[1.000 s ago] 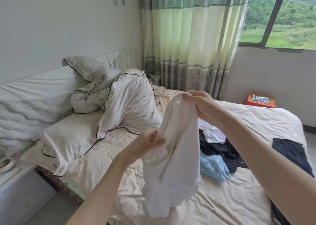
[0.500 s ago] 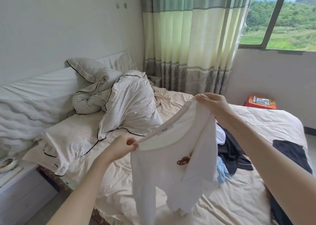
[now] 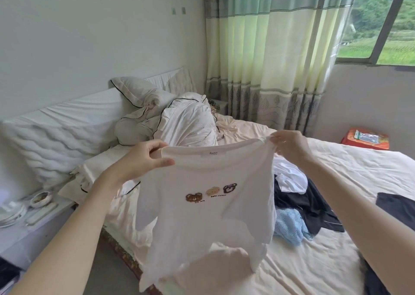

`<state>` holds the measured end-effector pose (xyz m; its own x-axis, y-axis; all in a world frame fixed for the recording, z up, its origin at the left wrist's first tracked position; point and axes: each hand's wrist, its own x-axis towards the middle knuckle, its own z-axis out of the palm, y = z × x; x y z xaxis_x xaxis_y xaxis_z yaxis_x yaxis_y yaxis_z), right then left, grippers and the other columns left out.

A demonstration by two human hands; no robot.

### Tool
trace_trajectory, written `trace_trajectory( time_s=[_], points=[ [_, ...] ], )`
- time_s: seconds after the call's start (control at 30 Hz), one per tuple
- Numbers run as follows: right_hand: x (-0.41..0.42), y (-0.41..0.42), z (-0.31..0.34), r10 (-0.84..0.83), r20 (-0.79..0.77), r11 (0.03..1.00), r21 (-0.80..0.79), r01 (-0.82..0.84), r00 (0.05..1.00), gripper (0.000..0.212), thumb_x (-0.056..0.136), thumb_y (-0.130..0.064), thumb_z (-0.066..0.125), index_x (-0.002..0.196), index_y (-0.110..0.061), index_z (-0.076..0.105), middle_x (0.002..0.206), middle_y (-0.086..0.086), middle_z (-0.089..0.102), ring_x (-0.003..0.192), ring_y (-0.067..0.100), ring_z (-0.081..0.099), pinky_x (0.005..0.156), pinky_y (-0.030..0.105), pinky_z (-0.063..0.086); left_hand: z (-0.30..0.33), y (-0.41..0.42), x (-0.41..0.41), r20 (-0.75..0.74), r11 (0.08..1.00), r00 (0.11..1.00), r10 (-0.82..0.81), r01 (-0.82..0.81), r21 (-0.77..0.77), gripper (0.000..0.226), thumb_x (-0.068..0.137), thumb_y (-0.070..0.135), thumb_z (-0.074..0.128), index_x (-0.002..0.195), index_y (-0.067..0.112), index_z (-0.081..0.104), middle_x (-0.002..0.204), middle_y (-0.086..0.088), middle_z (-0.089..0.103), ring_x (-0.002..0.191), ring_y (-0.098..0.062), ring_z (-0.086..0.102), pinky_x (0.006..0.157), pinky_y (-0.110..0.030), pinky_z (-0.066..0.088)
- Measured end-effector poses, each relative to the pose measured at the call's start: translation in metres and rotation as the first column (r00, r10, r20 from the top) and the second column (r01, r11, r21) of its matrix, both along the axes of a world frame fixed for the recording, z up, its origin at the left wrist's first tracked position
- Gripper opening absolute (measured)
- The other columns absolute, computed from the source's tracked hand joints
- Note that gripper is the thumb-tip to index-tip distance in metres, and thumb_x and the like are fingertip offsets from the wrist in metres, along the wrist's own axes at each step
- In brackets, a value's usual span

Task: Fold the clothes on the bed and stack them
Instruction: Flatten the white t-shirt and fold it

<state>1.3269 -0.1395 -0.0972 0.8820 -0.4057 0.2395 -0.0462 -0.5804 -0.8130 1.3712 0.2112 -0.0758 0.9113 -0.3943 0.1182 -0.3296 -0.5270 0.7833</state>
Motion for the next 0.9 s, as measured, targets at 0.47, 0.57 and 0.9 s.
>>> trace_trajectory(
  time_s=[0.47, 0.57, 0.9],
  points=[
    [-0.048, 0.031, 0.003, 0.255, 0.066, 0.956, -0.169, -0.241, 0.965, 0.019, 0.091, -0.010, 0.061, 0.104, -0.002, 0.072, 0.090, 0.005, 0.068, 0.078, 0.017, 0.058, 0.076, 0.026, 0.042, -0.011, 0.043, -0.067, 0.258, 0.821, 0.781, 0.568, -0.516, -0.245, 0.010, 0.081, 0.012, 0.072, 0.089, 0.008, 0.068, 0.077, -0.001, 0.063, 0.072, -0.011, 0.057, 0.058, -0.001, 0.037],
    [-0.071, 0.051, -0.002, 0.189, 0.169, 0.951, -0.277, -0.138, 0.967, 0.018, 0.091, -0.005, 0.059, 0.103, -0.002, 0.072, 0.094, 0.010, 0.069, 0.083, 0.019, 0.061, 0.078, 0.024, 0.043, -0.019, 0.043, -0.095, 0.315, 0.805, 0.741, 0.593, -0.554, -0.213, 0.011, 0.081, 0.015, 0.073, 0.085, 0.008, 0.066, 0.078, -0.002, 0.062, 0.075, -0.017, 0.054, 0.058, -0.010, 0.036],
    [-0.156, 0.096, 0.011, 0.300, -0.041, 0.925, 0.256, -0.281, 0.953, 0.019, 0.097, -0.007, 0.046, 0.087, -0.002, 0.061, 0.079, 0.010, 0.051, 0.074, 0.020, 0.045, 0.070, 0.030, 0.036, -0.018, 0.086, -0.195, 0.489, 0.824, 0.671, 0.558, -0.516, -0.233, 0.015, 0.086, 0.011, 0.066, 0.092, -0.002, 0.065, 0.089, -0.015, 0.066, 0.081, -0.023, 0.055, 0.070, -0.020, 0.033]
  ],
)
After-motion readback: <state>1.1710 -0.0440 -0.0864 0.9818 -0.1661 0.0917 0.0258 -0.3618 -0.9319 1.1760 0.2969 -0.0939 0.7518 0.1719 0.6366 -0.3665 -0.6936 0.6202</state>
